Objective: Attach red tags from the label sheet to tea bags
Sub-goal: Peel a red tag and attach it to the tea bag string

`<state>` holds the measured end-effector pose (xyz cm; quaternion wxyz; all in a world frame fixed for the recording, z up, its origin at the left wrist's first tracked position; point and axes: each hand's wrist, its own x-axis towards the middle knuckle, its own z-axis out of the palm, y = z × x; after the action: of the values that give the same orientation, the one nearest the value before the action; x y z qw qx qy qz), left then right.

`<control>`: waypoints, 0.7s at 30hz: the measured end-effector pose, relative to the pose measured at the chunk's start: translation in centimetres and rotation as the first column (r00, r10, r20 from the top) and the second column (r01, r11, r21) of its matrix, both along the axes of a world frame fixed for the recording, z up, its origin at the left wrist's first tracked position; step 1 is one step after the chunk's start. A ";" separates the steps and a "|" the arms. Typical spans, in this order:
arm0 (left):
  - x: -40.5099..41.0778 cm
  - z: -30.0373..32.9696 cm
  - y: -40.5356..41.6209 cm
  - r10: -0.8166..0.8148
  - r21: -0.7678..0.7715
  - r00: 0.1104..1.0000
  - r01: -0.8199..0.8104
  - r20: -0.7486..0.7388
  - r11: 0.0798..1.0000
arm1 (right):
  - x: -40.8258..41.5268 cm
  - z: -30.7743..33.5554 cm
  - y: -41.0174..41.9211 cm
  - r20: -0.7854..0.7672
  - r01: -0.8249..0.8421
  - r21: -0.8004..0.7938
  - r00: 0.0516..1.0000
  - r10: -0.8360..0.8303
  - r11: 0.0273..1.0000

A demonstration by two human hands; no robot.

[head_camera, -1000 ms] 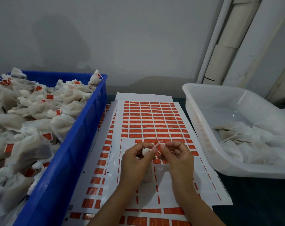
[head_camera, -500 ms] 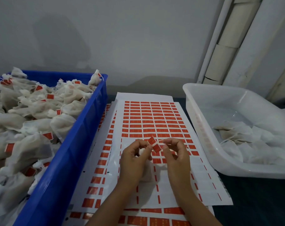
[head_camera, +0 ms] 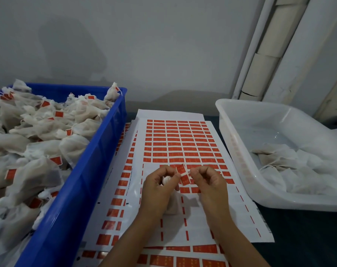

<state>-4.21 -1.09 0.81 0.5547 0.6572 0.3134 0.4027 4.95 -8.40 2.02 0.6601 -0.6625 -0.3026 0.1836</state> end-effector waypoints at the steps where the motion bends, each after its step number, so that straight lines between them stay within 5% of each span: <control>1: 0.0 0.0 0.0 0.003 0.017 1.000 -0.003 -0.012 1.000 | 0.0 0.0 0.0 0.006 0.006 0.008 1.000 -0.006 1.000; 11: -0.1 -0.1 0.1 0.059 0.094 0.996 -0.053 -0.065 0.994 | -0.1 -0.4 0.1 0.130 0.067 0.021 0.989 -0.069 0.998; 16: -0.1 0.0 0.0 0.065 0.087 0.997 -0.061 -0.049 0.994 | 0.4 -0.2 0.0 0.036 0.071 0.083 0.997 -0.074 0.994; 21: -0.2 0.1 0.1 0.067 0.137 0.995 -0.056 -0.075 0.989 | 1.1 0.1 0.1 0.157 -0.014 -0.044 0.987 0.021 0.999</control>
<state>-4.38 -1.01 0.94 0.4835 0.6986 0.3273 0.4136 6.06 -8.34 2.10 0.6184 -0.6861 -0.3555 0.1430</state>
